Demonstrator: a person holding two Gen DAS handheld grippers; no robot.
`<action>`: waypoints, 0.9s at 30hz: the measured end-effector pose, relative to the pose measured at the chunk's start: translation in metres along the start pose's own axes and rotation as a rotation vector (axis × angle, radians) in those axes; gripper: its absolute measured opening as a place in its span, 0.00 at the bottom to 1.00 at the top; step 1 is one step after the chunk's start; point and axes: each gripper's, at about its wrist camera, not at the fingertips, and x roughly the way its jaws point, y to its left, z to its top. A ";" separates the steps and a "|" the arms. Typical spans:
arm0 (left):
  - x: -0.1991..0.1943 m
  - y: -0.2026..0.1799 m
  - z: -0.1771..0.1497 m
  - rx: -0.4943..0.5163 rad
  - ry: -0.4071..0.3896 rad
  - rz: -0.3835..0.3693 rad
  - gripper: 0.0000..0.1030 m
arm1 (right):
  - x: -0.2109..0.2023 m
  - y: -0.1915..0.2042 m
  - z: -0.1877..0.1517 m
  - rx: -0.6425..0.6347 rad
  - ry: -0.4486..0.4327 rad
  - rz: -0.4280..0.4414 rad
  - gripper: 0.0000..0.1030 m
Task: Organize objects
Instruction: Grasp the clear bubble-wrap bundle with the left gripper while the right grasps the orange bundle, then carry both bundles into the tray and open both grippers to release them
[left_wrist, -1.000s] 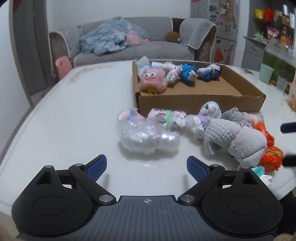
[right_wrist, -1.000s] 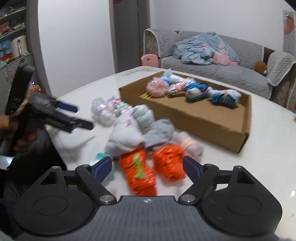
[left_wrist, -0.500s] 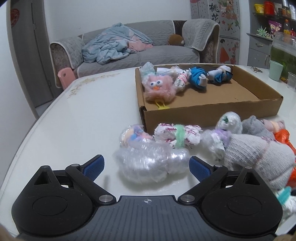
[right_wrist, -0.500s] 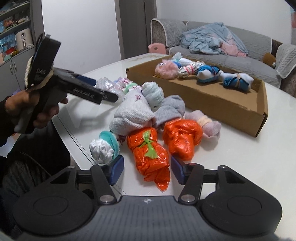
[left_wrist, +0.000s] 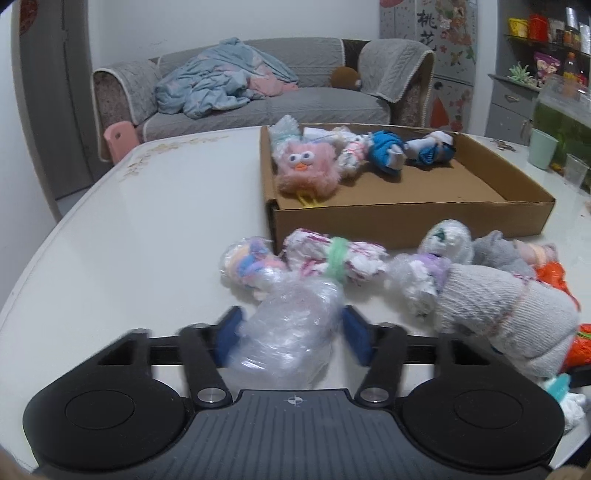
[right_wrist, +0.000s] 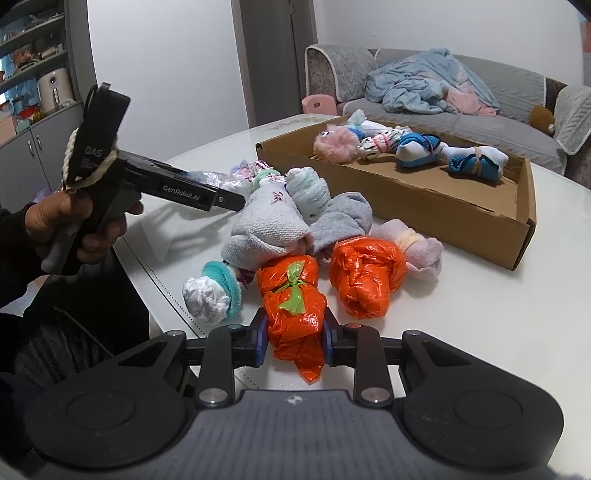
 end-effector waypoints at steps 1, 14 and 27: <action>-0.001 -0.001 0.001 -0.001 0.005 -0.005 0.44 | 0.000 0.000 0.000 0.000 0.000 -0.001 0.24; -0.031 0.005 0.001 0.019 -0.021 -0.013 0.41 | -0.019 -0.008 0.008 -0.004 -0.029 -0.023 0.23; -0.062 0.029 0.065 0.141 -0.122 0.016 0.41 | -0.062 -0.051 0.061 -0.066 -0.143 -0.127 0.23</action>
